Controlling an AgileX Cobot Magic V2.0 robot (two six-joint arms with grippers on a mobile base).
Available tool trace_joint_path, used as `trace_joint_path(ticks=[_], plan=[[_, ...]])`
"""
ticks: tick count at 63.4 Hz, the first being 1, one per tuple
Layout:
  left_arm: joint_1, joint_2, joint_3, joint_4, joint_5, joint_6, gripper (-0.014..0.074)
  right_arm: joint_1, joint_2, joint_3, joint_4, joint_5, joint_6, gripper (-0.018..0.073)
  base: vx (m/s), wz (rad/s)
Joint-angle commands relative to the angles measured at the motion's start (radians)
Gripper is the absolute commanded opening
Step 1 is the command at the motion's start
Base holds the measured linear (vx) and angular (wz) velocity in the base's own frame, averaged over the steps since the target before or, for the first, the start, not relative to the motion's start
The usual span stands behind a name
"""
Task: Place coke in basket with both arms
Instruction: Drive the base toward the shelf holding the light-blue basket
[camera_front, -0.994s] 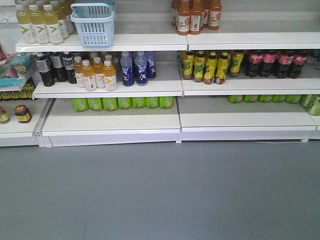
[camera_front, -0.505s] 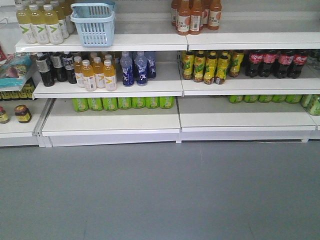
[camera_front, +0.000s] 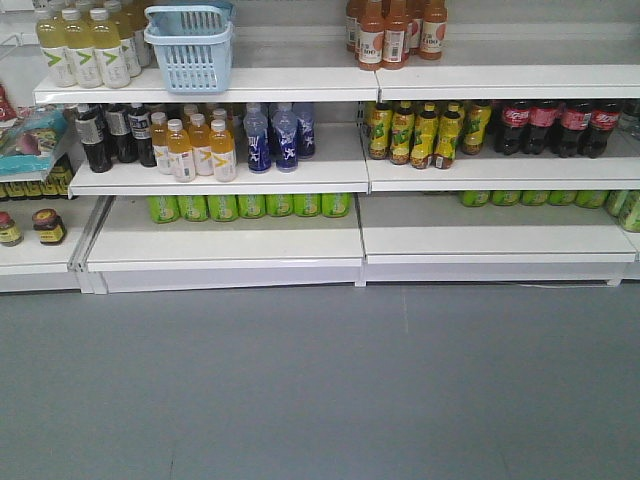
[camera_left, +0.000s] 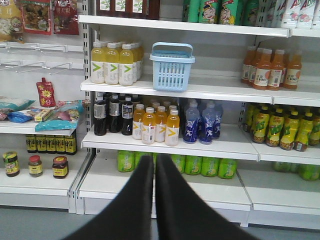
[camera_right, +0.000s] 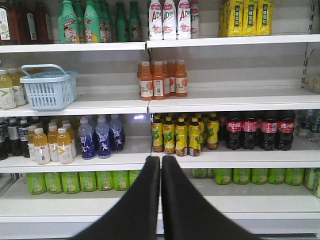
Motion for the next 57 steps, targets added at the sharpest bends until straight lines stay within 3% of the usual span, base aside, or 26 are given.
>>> trace_joint_path(ticks=[1,57], plan=[[-0.006,-0.021,0.006,-0.003,-0.061,-0.009,-0.0006,-0.002,-0.016,0.014,-0.01,-0.077,-0.002,-0.0005,0.01,0.03],[-0.006,-0.021,0.006,-0.003,-0.061,-0.009,-0.0006,-0.002,-0.015,0.014,-0.01,-0.077,-0.002,-0.0005,0.06,0.09]])
